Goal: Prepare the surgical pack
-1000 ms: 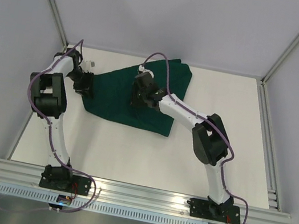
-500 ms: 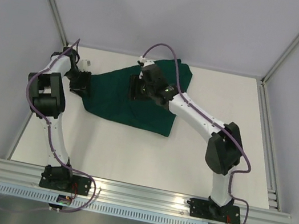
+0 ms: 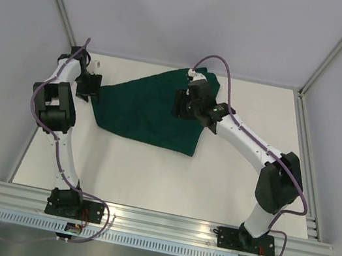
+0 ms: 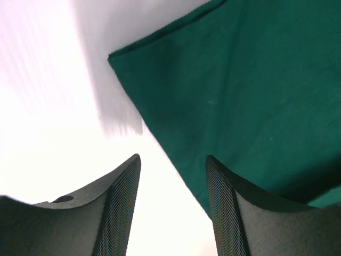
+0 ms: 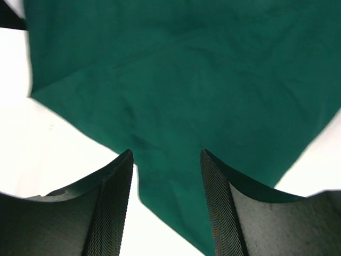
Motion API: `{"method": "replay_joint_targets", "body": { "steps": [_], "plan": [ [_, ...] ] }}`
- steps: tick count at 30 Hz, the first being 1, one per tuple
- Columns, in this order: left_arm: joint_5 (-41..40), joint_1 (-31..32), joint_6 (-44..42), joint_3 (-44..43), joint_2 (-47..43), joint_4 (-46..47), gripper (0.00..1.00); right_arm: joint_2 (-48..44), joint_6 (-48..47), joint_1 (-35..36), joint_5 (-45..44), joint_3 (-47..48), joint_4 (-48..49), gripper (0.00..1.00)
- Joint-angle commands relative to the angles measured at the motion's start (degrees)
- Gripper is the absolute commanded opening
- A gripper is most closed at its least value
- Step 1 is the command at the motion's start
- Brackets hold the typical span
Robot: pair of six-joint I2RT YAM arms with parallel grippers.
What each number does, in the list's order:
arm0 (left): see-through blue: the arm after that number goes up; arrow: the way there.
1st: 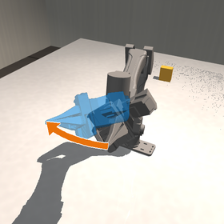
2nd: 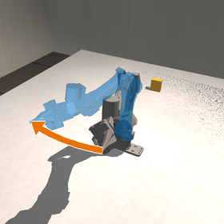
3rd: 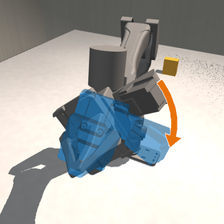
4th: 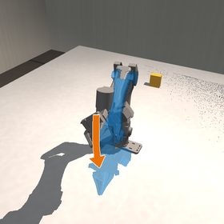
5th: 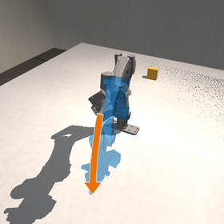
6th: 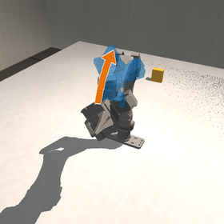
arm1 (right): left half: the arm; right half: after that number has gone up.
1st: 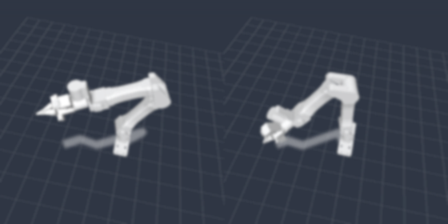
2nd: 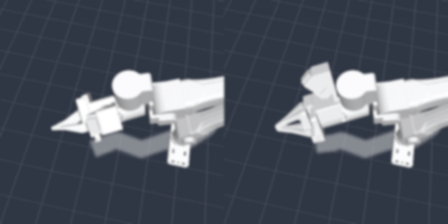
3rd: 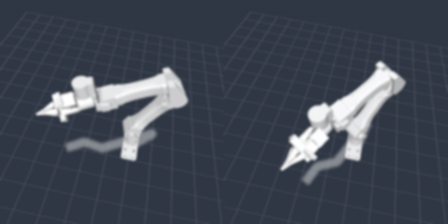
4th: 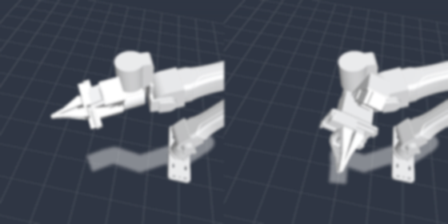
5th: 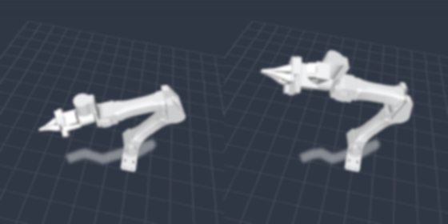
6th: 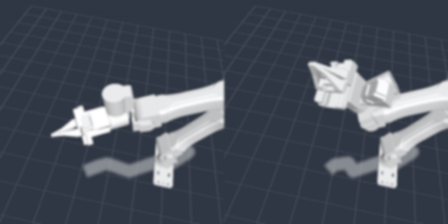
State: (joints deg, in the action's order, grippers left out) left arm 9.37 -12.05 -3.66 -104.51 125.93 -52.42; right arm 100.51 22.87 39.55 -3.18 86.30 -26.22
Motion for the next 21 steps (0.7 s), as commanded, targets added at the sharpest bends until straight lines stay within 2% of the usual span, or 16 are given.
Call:
{"method": "replay_joint_targets", "body": {
  "steps": [1, 4, 8, 11, 12, 16, 21],
  "plan": [
    [2.8, -0.3, 1.1, -2.7, 2.6, -2.2, 0.59, -2.5, 1.3, -1.9, -2.0, -2.5, 0.6, 0.55],
    [5.1, 0.4, 0.3, -2.9, 3.4, -2.6, 0.57, -3.1, 1.9, -3.2, -2.2, -4.6, 1.0, 0.55],
    [4.3, 0.8, -0.9, -3.9, 5.6, -4.6, 0.53, -3.2, 1.9, -3.8, -2.7, -5.7, 0.7, 0.54],
    [4.6, 0.9, -1.4, -3.7, 6.4, -4.9, 0.4, -3.2, 2.0, -3.8, -2.9, -6.1, 0.9, 0.53],
    [4.6, 0.9, -1.6, -3.6, 6.3, -4.6, 0.28, -3.1, 1.9, -3.8, -3.0, -6.1, 0.9, 0.53],
    [6.4, 0.9, -2.1, -4.2, 6.6, -4.7, 0.0, -2.7, 1.9, -4.0, -3.8, -6.0, 0.3, 0.51],
    [10.5, 0.9, -2.9, -2.5, 2.9, -2.4, 0.0, -4.0, 2.6, -6.2, -4.2, -7.2, -0.7, 0.52]
  ]
}}
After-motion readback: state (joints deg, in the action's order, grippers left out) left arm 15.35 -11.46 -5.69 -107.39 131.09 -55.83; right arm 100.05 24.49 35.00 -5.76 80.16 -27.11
